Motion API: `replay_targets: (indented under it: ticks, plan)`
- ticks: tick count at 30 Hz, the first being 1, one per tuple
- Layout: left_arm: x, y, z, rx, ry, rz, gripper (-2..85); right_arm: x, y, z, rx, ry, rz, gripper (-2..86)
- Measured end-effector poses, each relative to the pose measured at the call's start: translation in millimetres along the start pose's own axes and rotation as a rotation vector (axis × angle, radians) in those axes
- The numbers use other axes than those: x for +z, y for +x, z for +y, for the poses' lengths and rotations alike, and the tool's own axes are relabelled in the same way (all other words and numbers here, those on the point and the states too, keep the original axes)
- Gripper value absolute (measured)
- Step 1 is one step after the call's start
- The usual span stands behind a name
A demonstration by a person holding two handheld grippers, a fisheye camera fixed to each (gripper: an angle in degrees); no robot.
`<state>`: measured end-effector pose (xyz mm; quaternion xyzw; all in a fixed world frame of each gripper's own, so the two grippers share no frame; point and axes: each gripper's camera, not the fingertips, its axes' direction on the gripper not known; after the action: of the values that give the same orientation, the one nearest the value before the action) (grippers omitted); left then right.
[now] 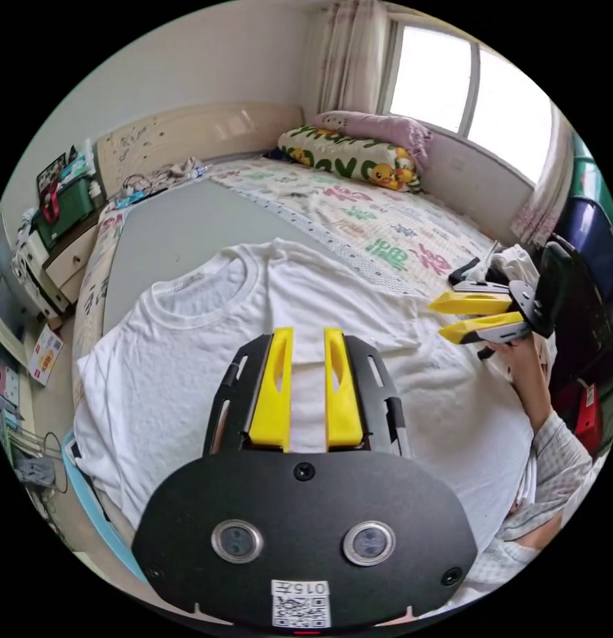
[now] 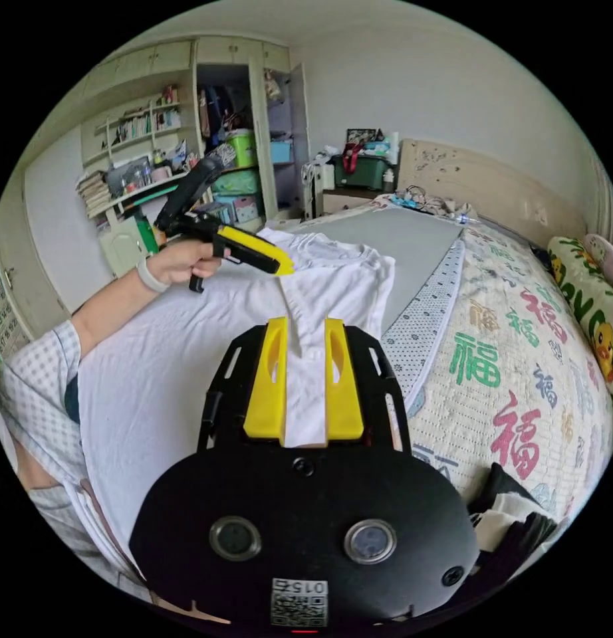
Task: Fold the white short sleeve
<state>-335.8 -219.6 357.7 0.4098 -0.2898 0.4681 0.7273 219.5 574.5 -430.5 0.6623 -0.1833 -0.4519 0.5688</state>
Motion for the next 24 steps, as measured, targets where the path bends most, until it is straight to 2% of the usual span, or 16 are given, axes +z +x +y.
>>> replay_targets:
  ticks: [5,8,10,16,24]
  plan:
    - [7.8,-57.8,12.2,-0.022,-0.058,0.055,7.7,10.4,-4.3,5.2,0.001,-0.063,0.033,8.8]
    - [-1.8,-84.0,15.3,-0.022,-0.055,0.004,2.6,14.4,2.1,7.8,0.033,-0.101,0.03,7.1]
    - [-16.0,-109.5,14.8,-0.029,-0.041,0.06,0.4,17.6,5.7,8.2,0.047,-0.135,0.031,6.0]
    - [-65.0,-156.7,3.0,-0.041,-0.009,0.042,-0.4,9.6,-2.1,9.0,-0.011,-0.139,0.045,0.1]
    - [-105.4,-184.0,-42.1,-0.027,-0.094,-0.01,0.7,-6.9,4.8,1.9,-0.029,-0.137,0.035,0.5]
